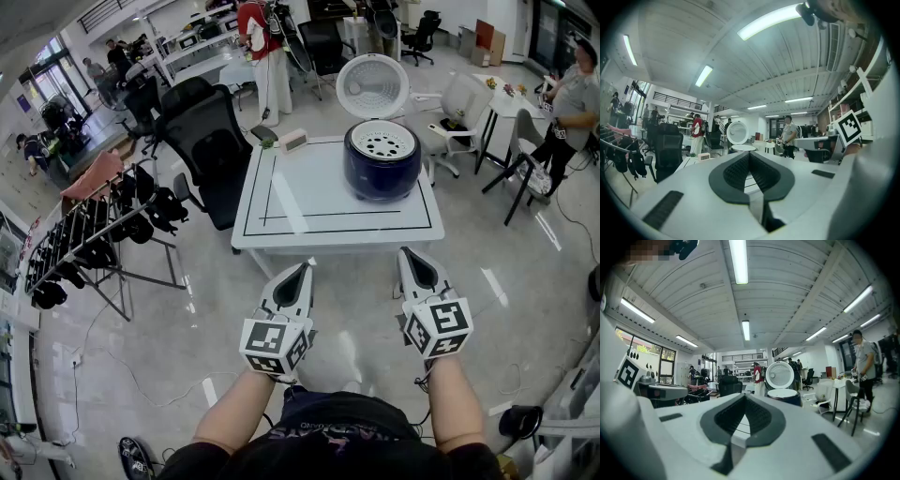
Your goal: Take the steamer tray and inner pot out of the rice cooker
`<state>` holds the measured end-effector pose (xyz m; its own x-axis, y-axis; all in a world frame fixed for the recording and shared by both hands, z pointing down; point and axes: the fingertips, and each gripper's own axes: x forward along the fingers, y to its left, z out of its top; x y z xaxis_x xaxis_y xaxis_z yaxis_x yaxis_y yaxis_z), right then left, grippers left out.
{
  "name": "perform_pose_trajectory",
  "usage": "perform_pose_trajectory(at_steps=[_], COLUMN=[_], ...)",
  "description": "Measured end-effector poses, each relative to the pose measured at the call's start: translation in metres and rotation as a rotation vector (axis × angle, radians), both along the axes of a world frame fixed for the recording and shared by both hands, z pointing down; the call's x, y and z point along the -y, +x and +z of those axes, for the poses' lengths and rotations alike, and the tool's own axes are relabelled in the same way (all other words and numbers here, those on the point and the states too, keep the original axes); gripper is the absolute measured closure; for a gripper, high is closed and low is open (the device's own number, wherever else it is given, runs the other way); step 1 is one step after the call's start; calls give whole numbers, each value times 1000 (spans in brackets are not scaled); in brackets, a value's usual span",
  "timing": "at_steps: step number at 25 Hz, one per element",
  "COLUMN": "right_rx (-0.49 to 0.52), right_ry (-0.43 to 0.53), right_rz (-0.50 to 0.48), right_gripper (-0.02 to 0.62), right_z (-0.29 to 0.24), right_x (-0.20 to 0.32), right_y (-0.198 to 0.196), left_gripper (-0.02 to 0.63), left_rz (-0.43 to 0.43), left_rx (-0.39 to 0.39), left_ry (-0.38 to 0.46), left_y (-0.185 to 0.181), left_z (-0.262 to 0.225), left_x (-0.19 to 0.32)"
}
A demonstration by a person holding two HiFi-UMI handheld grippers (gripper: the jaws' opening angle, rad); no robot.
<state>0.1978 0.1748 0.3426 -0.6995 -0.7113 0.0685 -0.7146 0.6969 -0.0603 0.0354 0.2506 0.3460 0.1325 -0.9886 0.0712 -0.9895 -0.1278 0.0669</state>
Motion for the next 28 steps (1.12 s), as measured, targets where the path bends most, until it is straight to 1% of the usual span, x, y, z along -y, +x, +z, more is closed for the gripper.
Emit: perform_pose_trajectory(at_steps=[7,13,19,26,28], right_rx=[11,30,24,34,46], right_ry=[-2,3,16,9,12], right_rz=[-5,-32,-57,-48,-53], right_gripper=[595,595,594,590,570], right_z=[0,-3,-5,-4,-5], right_x=[2,1,5,18,22], right_y=[-3,-5,-7,1,3], left_gripper=[603,603,603,603,600], left_rz=[-4,-29,-47,-29,-17], left_rx=[0,-5,-7,2,4], left_ry=[3,16,22,31,40], left_y=[-3,-4,-3,6,8], left_z=[-1,-4,-7,-9,-10], left_x=[2,3,9,22,28])
